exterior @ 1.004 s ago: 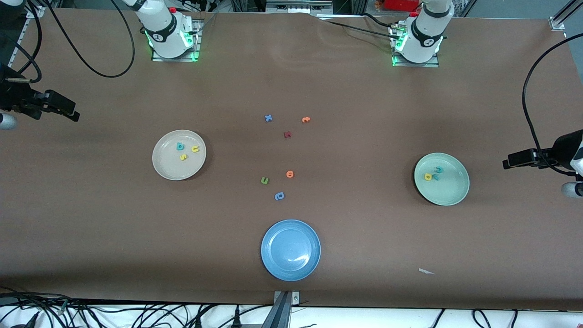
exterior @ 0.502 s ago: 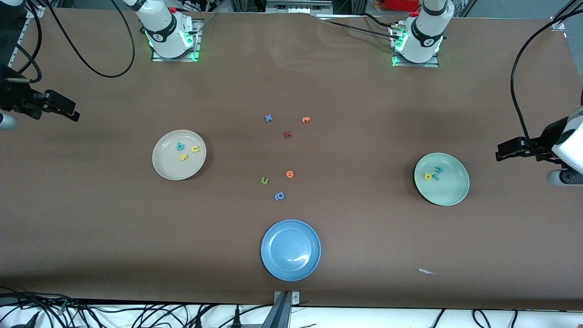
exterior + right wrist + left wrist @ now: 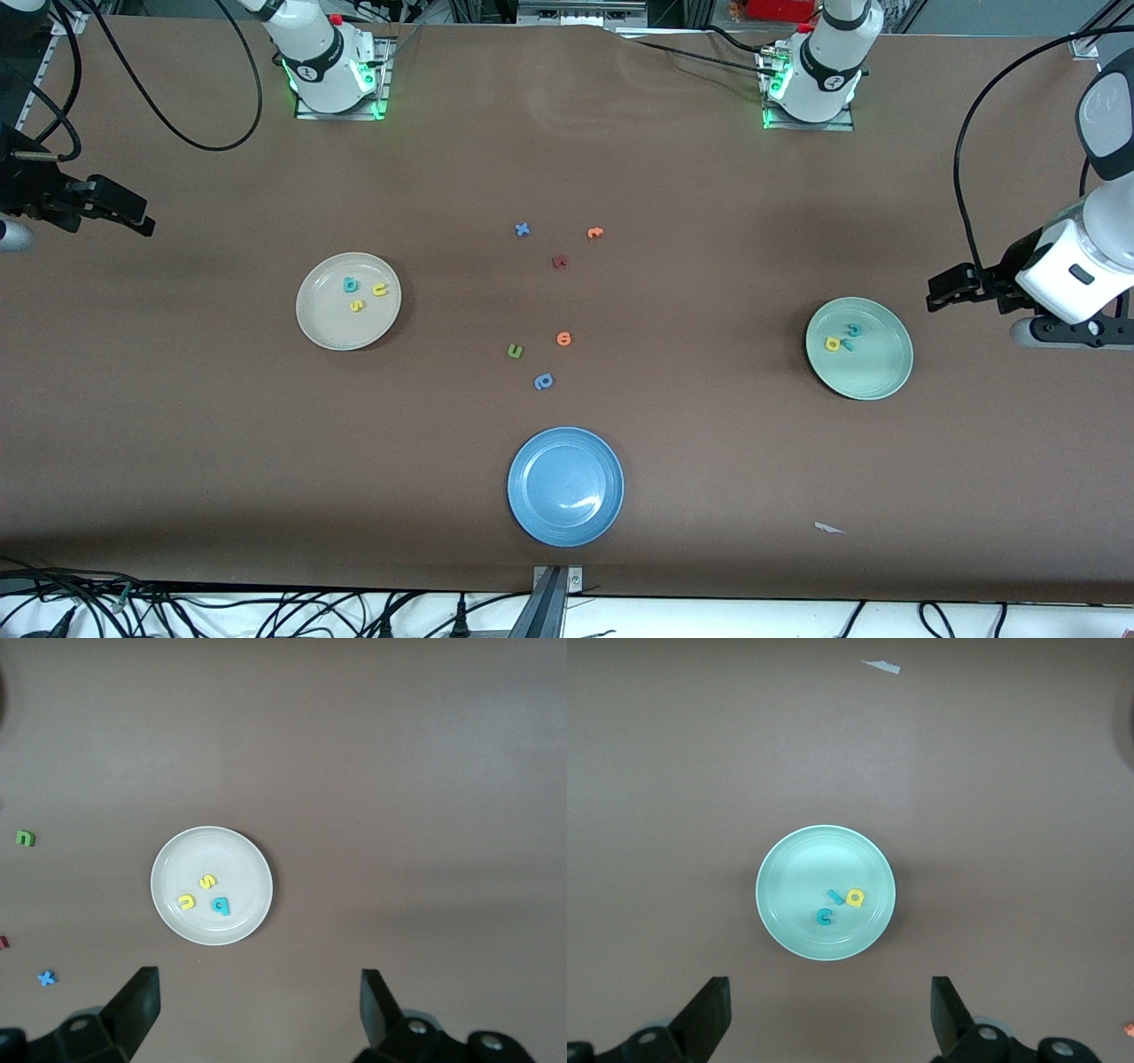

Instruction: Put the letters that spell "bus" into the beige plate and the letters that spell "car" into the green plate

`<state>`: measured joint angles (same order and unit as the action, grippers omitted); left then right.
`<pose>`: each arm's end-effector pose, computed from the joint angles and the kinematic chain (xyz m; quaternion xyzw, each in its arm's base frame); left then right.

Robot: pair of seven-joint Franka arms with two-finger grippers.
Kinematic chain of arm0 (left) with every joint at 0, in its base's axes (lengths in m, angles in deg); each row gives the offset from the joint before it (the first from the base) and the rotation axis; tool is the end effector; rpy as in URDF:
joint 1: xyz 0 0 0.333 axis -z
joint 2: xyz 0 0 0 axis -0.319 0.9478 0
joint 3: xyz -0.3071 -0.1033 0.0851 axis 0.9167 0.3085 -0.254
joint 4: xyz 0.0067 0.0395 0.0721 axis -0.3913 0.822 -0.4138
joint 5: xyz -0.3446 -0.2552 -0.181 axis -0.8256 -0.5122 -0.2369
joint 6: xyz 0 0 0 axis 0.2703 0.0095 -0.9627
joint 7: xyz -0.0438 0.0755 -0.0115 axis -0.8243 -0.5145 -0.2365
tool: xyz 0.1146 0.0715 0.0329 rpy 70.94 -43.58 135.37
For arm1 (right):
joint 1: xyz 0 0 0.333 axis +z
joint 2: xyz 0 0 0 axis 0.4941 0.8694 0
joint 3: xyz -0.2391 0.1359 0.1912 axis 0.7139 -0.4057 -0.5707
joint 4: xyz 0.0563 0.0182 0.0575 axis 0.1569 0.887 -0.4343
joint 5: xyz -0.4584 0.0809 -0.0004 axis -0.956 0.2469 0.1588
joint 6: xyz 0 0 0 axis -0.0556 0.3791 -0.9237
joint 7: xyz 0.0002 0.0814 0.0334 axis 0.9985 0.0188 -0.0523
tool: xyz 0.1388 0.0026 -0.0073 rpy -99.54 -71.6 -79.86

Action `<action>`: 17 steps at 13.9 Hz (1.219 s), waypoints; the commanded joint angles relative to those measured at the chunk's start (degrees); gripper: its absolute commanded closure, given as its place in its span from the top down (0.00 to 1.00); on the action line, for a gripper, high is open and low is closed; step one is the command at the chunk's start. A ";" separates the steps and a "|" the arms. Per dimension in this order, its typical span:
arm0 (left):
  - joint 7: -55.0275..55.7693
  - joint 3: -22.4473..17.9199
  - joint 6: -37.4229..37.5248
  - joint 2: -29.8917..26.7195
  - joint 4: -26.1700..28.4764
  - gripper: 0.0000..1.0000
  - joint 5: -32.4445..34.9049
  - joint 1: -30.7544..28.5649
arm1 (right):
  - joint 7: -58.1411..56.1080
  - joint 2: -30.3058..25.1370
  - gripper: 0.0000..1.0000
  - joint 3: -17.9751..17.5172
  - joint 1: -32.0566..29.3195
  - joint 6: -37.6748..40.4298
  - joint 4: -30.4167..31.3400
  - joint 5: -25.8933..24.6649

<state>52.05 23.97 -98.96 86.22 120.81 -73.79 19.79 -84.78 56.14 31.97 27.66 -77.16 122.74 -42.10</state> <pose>0.6947 -0.0018 0.5032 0.9999 -0.0047 -0.0116 0.0088 0.6371 -0.0195 0.5726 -0.9996 0.0272 0.0062 0.0098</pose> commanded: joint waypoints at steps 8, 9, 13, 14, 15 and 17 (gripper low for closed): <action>-4.98 -0.93 -1.17 -2.05 0.91 1.00 -0.66 0.39 | -0.78 0.55 1.00 -0.13 -0.25 0.46 -1.12 0.01; -4.89 -1.02 -1.17 -1.97 -0.22 1.00 -0.66 0.39 | -0.78 0.55 1.00 -0.13 -0.25 0.46 -1.12 0.01; -4.80 -1.02 -1.17 -0.47 -1.73 1.00 -0.74 0.39 | -0.78 0.55 1.00 -0.13 -0.25 0.46 -1.12 0.01; -4.71 -0.93 -1.17 -0.47 -1.73 1.00 -0.66 0.39 | -0.78 0.55 1.00 -0.13 -0.25 0.46 -1.12 0.01; -4.71 -0.67 -1.17 -0.64 -1.73 1.00 -0.57 0.48 | -0.78 0.55 1.00 -0.13 -0.25 0.46 -1.12 0.01; -4.80 -0.75 -1.17 -0.56 -1.99 1.00 -0.57 0.48 | -0.78 0.55 1.00 -0.13 -0.25 0.46 -1.12 0.01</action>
<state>48.68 23.78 -100.13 85.39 120.03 -73.79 19.80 -84.78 56.18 31.97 27.66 -77.16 122.74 -42.10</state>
